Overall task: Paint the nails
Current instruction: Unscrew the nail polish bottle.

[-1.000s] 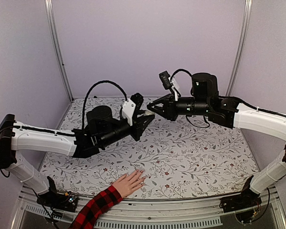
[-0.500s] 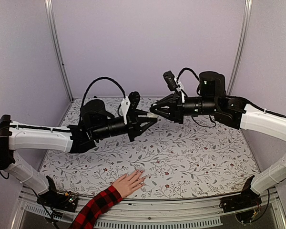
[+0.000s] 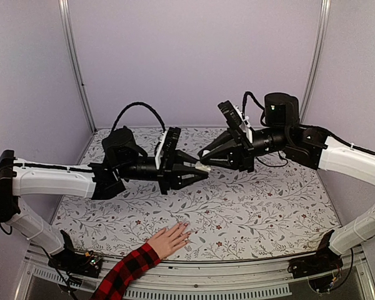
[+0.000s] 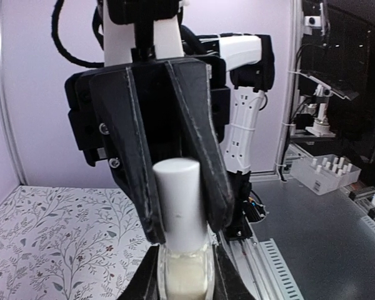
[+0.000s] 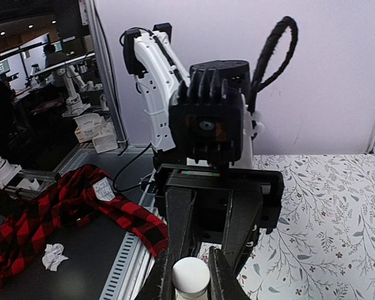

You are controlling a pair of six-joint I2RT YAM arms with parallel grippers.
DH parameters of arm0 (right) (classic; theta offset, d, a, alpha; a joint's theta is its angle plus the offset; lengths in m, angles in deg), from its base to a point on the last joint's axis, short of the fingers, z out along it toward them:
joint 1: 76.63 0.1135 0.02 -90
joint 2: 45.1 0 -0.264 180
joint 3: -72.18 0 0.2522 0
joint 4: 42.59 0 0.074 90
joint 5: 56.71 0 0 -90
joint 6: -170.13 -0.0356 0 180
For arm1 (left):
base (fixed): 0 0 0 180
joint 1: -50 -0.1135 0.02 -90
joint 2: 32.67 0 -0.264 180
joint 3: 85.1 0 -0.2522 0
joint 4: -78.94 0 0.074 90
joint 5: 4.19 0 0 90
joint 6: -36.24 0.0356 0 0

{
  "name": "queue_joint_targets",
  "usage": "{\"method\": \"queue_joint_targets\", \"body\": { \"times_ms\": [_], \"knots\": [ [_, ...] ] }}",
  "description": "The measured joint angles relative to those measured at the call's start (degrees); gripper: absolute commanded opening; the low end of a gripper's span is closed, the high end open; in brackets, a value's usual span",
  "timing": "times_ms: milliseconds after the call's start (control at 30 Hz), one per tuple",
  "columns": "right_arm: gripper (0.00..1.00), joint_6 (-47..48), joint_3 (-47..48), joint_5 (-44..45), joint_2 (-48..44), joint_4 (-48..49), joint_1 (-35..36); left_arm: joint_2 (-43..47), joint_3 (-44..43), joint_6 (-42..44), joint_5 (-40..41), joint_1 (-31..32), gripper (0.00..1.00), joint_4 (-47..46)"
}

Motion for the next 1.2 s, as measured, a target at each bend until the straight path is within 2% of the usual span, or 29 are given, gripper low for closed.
{"method": "queue_joint_targets", "body": {
  "times_ms": [267,467,533,800,867,967,1200],
  "knots": [
    [0.03,2.9,0.0,-7.1,0.0,0.3,1.4,-2.4,0.0,-4.9,-11.4,0.2,0.0,-6.5],
    [0.06,4.0,0.0,-8.6,0.1,-0.3,2.1,-3.7,0.0,-7.6,-15.0,0.4,0.0,-9.8],
    [0.12,4.1,0.0,-8.7,0.1,-0.3,2.1,-3.7,0.0,-7.8,-15.0,0.5,0.0,-10.0],
    [0.58,3.5,0.0,-5.4,0.0,0.0,1.9,-2.1,1.8,-4.6,-11.8,0.4,0.0,-9.1],
    [0.65,3.3,0.0,-3.5,-0.1,0.2,1.7,-1.0,2.7,-3.5,-10.0,0.4,0.0,-8.6],
    [0.72,2.8,0.0,-0.8,-0.5,0.6,1.4,0.3,3.5,-2.0,-6.6,0.3,0.0,-7.9],
    [0.76,-0.3,0.8,10.8,-0.8,-0.3,1.1,2.1,3.7,0.4,7.8,0.3,0.0,-3.5]
  ]
}}
